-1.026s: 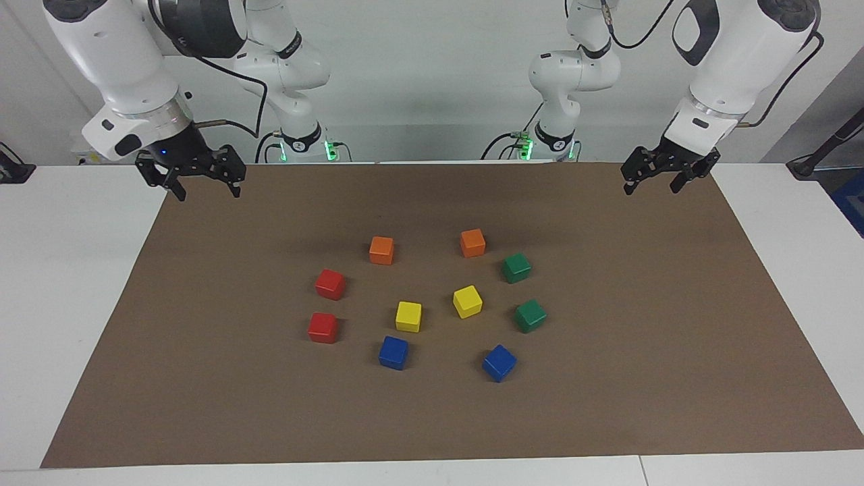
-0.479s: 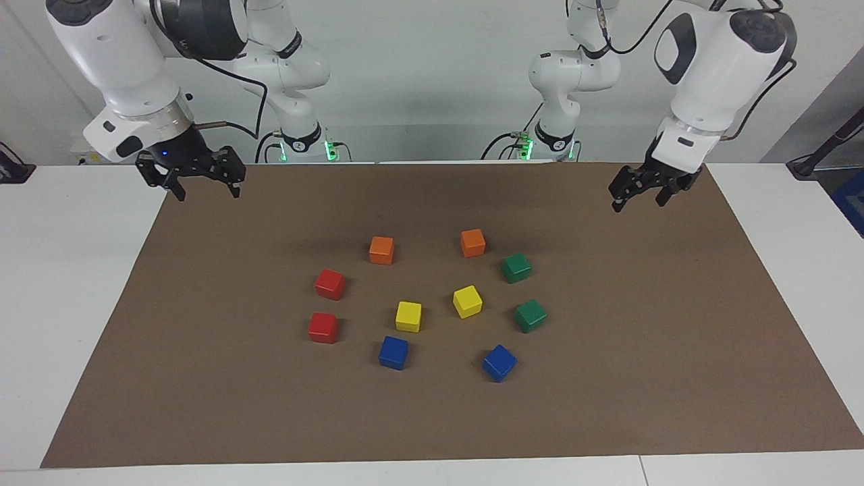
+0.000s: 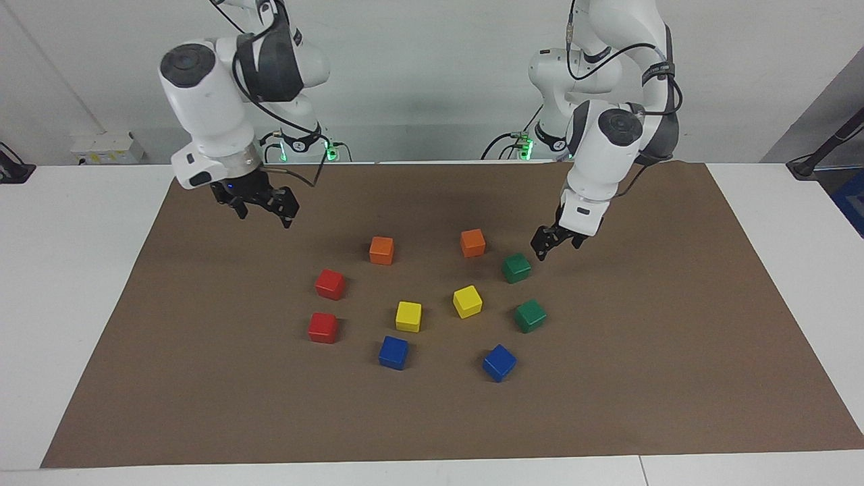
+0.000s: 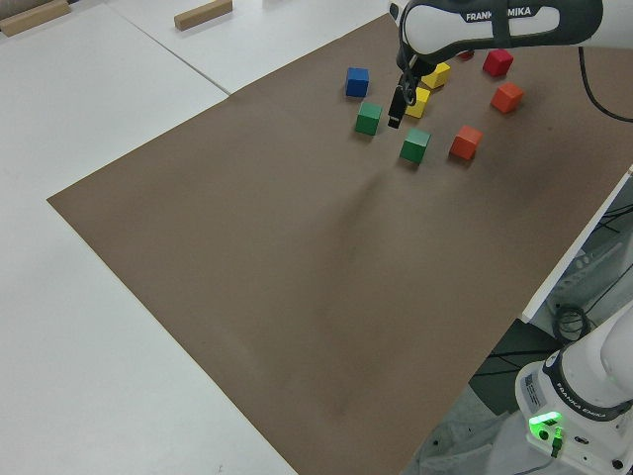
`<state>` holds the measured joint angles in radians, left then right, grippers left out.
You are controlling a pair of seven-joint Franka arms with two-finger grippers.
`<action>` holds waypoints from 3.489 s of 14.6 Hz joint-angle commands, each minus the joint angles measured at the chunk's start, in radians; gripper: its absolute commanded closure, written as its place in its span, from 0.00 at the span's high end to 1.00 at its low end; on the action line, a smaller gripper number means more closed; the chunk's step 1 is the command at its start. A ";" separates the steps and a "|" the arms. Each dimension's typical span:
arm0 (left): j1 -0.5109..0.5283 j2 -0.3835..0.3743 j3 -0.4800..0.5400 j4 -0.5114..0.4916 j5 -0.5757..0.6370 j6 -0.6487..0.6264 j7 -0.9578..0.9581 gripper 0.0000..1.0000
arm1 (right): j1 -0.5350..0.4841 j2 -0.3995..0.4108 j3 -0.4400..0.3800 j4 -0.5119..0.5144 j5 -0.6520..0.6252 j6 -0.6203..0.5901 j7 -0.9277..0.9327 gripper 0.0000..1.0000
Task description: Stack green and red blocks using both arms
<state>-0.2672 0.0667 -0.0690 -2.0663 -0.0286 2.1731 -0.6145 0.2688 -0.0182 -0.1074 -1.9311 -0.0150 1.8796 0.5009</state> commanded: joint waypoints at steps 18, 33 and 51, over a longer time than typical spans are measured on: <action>-0.130 0.179 0.018 -0.048 0.021 0.139 -0.125 0.00 | 0.079 0.204 -0.001 -0.152 0.006 0.414 0.179 1.00; 0.283 0.266 0.035 0.153 0.039 0.057 0.697 0.00 | 0.105 0.310 -0.001 -0.149 0.006 0.520 0.186 0.53; 0.053 0.447 0.035 0.588 0.019 -0.180 0.028 1.00 | -0.258 0.190 -0.001 -0.154 0.006 0.432 -0.502 0.00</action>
<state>-0.1334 0.3951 -0.0503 -1.6369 -0.0133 2.0490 -0.4124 0.0227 0.1675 -0.1242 -2.0699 -0.0144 2.2699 0.0110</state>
